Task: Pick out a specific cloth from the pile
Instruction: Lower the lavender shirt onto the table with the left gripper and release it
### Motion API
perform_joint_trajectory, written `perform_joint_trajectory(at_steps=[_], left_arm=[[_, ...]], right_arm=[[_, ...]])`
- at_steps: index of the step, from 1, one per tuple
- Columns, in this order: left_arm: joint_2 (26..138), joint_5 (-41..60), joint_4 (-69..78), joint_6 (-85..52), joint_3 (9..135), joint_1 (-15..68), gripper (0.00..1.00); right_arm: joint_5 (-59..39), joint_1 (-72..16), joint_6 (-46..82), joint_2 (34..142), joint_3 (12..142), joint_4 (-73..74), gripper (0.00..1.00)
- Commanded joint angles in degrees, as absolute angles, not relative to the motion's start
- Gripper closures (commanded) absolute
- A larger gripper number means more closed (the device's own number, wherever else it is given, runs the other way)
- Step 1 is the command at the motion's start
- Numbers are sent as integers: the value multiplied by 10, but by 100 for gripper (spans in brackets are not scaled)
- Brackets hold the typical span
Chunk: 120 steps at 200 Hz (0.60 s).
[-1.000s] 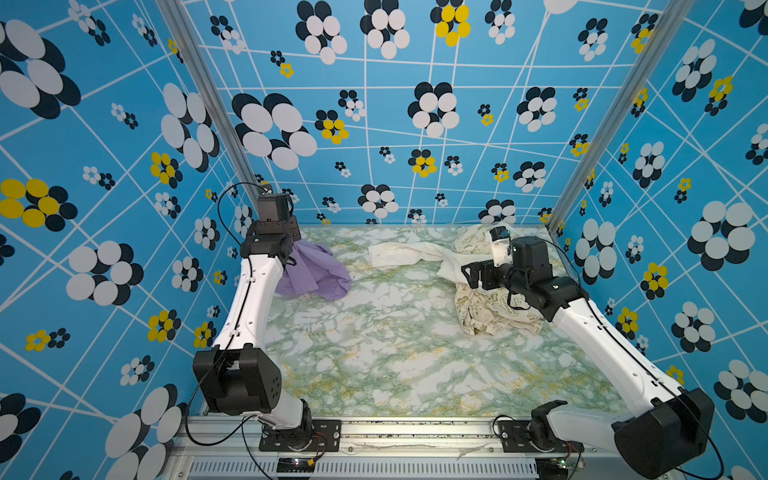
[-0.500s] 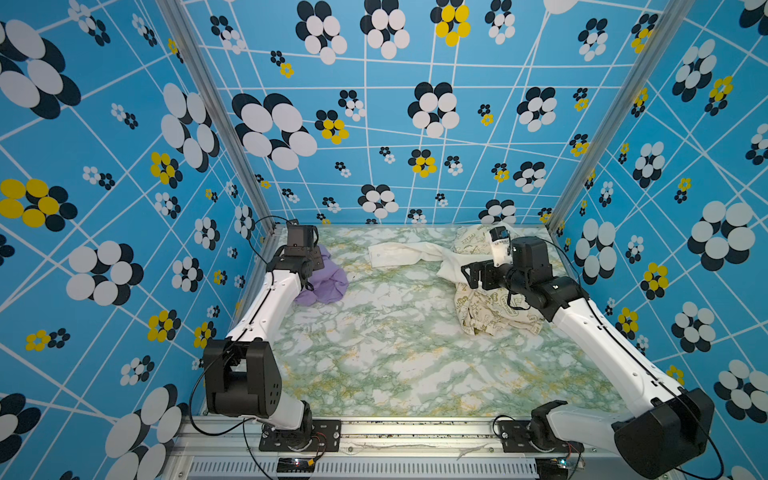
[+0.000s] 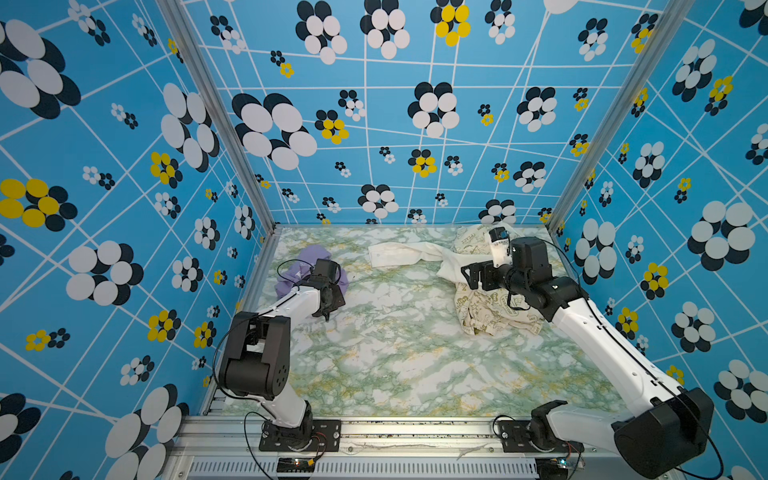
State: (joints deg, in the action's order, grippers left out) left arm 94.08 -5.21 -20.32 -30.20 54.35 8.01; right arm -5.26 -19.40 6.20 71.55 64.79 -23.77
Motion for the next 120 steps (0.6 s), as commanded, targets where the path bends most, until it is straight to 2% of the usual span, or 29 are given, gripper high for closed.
perform_joint_trajectory(at_steps=[1,15,32,42,49,90,95,120], left_arm=[[925,-36,-189,-314,547,81,82],[903,-40,-192,-309,553,82,69],[868,-43,-197,-304,564,81,58],[848,-43,-202,-303,571,79,44],[833,-43,-204,-301,575,79,40],[757,-58,-207,-294,604,75,3],[751,-59,-207,-292,609,74,0],[739,-49,-203,-281,633,68,1]], right_arm=[[-60,-190,52,722,638,-254,1],[-60,-189,51,721,638,-254,1],[-57,-190,50,719,638,-253,1],[-57,-189,49,718,638,-253,1],[-57,-189,49,717,637,-251,1],[-56,-188,48,709,630,-240,1],[-55,-187,48,708,629,-238,1],[-55,-187,49,702,621,-230,1]])
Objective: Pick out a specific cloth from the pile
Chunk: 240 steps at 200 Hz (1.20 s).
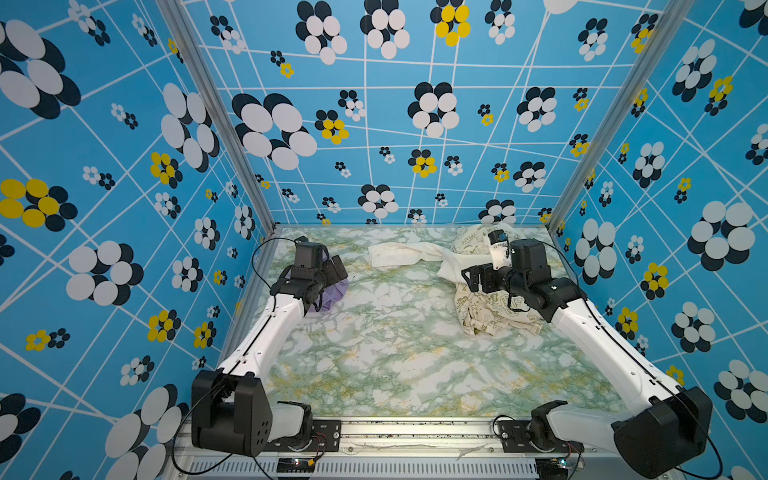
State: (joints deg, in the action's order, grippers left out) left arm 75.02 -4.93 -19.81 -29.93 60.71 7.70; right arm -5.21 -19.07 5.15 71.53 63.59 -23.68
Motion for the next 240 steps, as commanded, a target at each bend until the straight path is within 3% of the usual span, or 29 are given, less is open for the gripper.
perform_joint_trajectory(at_steps=[1,121,240], left_arm=[[738,-48,-202,-281,634,68,1],[852,28,-58,-318,552,26,1],[936,42,-28,-334,504,11,1]], right_arm=[[-55,-187,49,702,621,-230,1],[-44,-186,47,693,612,-223,1],[-42,-186,48,692,607,-218,1]])
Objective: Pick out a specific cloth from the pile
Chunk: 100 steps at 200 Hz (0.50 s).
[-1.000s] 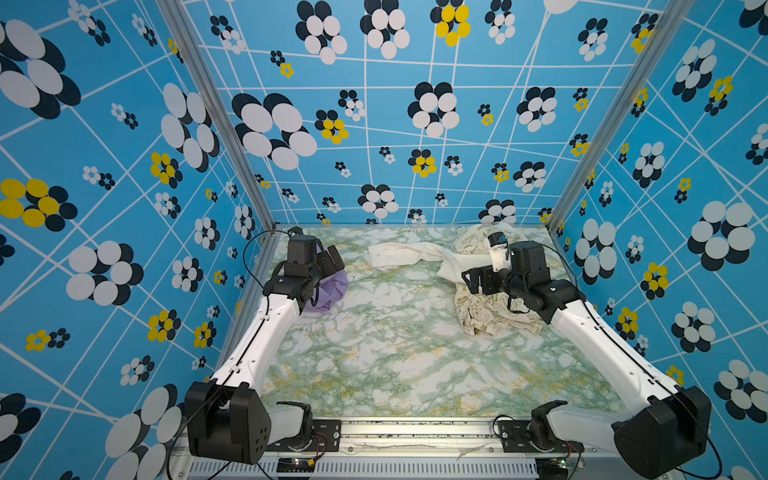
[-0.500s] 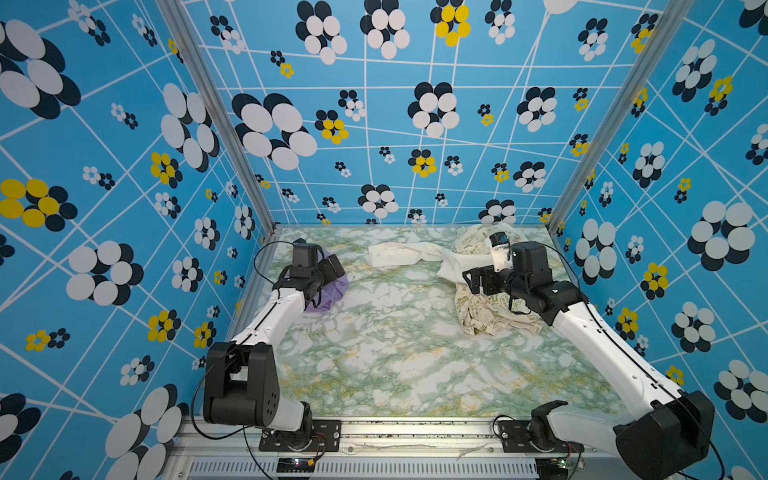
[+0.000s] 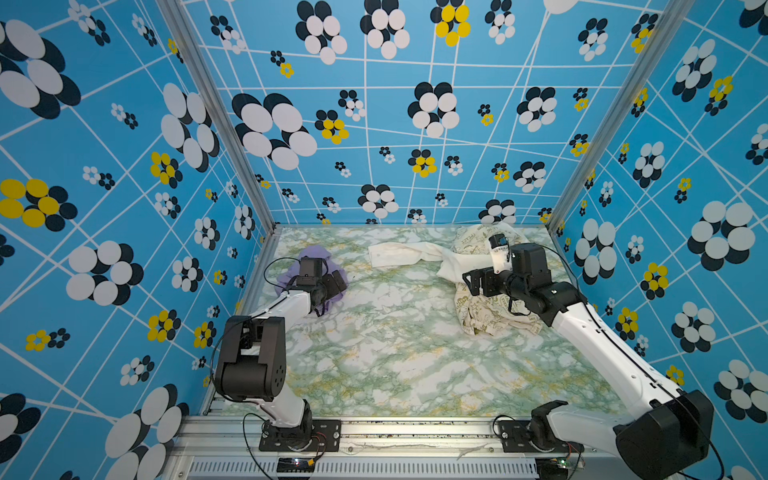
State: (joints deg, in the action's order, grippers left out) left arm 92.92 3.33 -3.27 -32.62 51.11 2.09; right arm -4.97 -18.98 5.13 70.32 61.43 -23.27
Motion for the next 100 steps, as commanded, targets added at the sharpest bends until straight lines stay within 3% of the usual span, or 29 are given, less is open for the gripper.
perform_joint_trajectory(at_steps=[1,100], left_arm=[[935,43,-27,-334,504,10,1],[764,10,-45,-258,516,6,1]], right_arm=[[-42,-186,48,692,607,-219,1],[-33,-178,59,691,580,-179,1]])
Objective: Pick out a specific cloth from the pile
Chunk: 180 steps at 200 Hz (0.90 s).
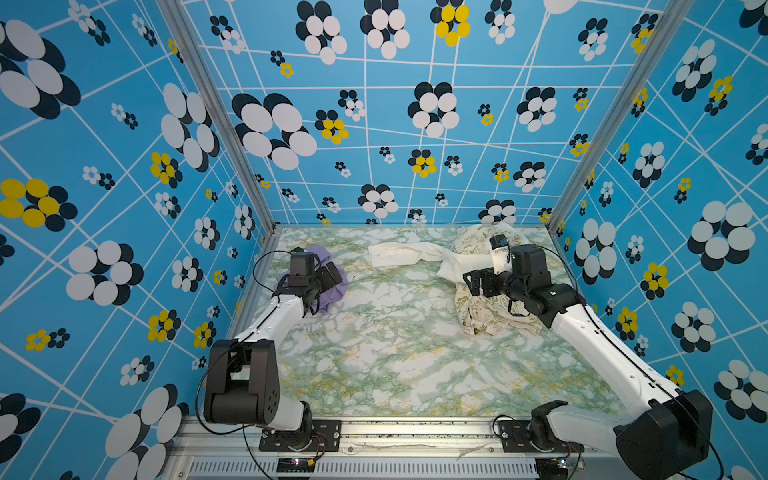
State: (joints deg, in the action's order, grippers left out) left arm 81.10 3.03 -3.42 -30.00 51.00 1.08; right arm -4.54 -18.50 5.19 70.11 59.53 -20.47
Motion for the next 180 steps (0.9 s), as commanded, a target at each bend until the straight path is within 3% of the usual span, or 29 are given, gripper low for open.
perform_joint_trajectory(at_steps=[1,74,180], left_arm=[[762,9,-45,-256,516,6,1],[662,-15,40,-170,431,1,1],[686,-55,302,-100,245,-23,1]], right_arm=[[-33,-178,60,691,580,-179,1],[-1,-154,71,687,516,-99,1],[111,-81,38,692,295,205,1]])
